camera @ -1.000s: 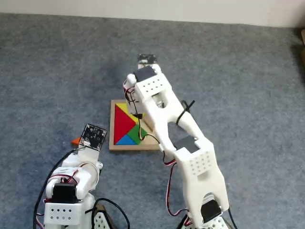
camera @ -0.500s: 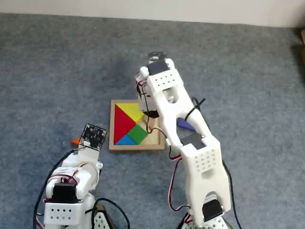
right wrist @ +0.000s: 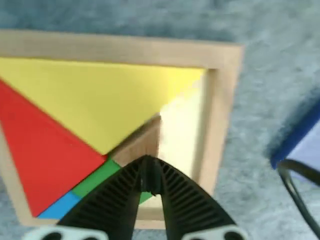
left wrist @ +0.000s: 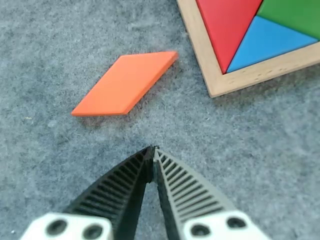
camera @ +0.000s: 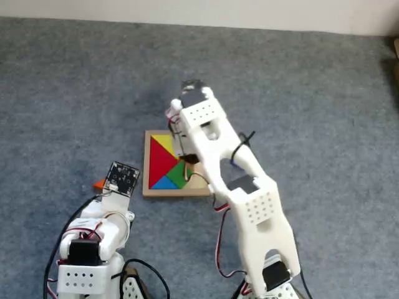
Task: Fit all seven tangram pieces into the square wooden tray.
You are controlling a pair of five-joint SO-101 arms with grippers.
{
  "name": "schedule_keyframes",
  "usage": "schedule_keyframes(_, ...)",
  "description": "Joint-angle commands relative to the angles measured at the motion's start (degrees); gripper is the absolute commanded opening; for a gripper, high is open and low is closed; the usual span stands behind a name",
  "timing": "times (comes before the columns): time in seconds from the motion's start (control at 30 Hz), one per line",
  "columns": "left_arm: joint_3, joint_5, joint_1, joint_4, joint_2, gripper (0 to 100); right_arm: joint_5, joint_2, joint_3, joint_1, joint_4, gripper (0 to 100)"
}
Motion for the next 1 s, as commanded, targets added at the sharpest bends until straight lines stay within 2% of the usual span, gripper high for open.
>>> schedule_keyframes(0.0,1.4,0.4,0.8,0.2,-2.8,3,0.6,-0.8,-0.7,-3.7,-0.9,0.5)
schedule_keyframes(0.3,1.4,0.4,0.8,0.2,-2.8,3,0.6,-6.5,-5.8,-3.8,5.9,0.5)
schedule_keyframes(0.53,1.4,0.4,0.8,0.2,-2.8,3,0.8,-18.9,-6.6,3.0,10.6,0.5)
schedule_keyframes(0.67,1.4,0.4,0.8,0.2,-2.8,3,6.2,-25.9,-1.1,8.8,10.6,0.5)
schedule_keyframes(0.97,1.4,0.4,0.8,0.2,-2.8,3,9.5,-38.5,19.6,14.7,4.6,0.5)
